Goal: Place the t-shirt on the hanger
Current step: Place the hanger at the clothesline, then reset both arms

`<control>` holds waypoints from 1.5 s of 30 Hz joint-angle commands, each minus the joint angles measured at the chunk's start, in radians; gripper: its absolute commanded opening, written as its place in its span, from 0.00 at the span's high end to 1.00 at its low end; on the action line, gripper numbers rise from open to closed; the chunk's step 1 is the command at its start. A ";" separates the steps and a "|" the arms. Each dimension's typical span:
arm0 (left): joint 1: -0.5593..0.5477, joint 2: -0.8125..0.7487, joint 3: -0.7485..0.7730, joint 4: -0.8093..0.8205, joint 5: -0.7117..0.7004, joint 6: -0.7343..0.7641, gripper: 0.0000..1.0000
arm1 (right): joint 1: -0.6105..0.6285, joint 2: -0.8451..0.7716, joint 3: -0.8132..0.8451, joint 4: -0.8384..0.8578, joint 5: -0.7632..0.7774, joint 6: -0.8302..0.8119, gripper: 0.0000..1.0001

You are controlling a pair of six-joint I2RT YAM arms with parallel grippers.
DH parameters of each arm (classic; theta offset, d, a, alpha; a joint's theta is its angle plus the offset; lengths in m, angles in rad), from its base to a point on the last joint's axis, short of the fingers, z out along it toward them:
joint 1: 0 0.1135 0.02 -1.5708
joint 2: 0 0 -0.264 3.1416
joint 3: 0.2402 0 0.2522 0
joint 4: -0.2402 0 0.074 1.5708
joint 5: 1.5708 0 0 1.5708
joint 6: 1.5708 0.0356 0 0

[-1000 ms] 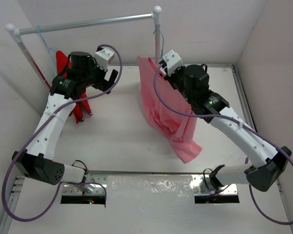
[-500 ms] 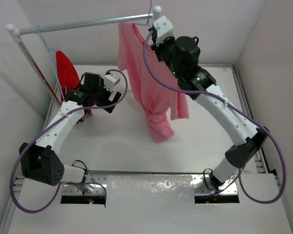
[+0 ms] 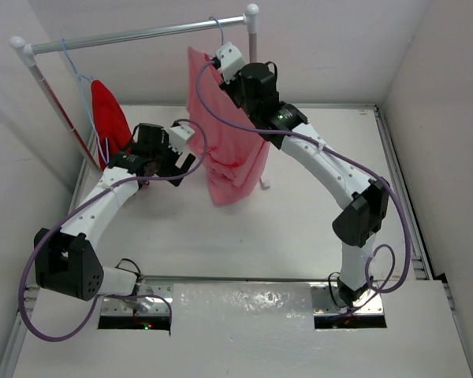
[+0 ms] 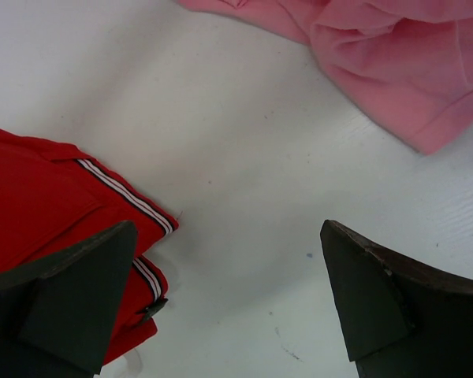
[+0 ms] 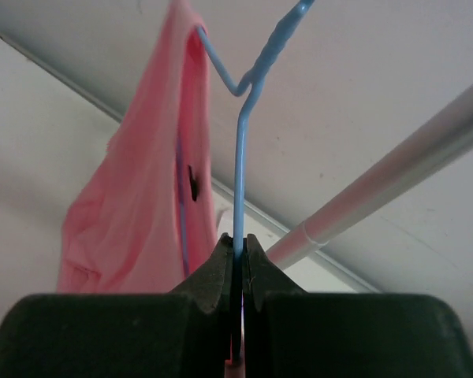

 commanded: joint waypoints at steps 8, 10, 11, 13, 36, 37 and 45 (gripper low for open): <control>0.007 -0.033 -0.077 0.096 0.094 0.016 0.00 | 0.005 -0.205 -0.198 0.064 0.041 0.018 0.37; 0.007 -0.036 -0.115 0.142 0.121 0.010 0.00 | 0.004 -0.286 -0.290 0.045 0.027 0.046 0.17; 0.007 -0.036 -0.128 0.160 0.128 -0.004 0.00 | 0.005 -0.318 -0.328 0.038 0.004 0.057 0.02; 0.007 -0.031 -0.183 0.243 0.154 -0.021 0.00 | 0.005 -0.439 -0.468 0.033 -0.022 0.099 0.01; 0.033 0.060 -0.648 1.061 0.002 -0.185 0.00 | -0.587 -0.917 -1.843 0.559 0.157 0.614 0.01; 0.033 0.071 -0.633 1.063 -0.010 -0.202 0.00 | -0.585 -0.918 -1.846 0.577 0.128 0.601 0.01; 0.050 0.196 -0.524 0.967 -0.093 -0.234 0.00 | -0.587 -0.888 -1.856 0.631 0.148 0.597 0.01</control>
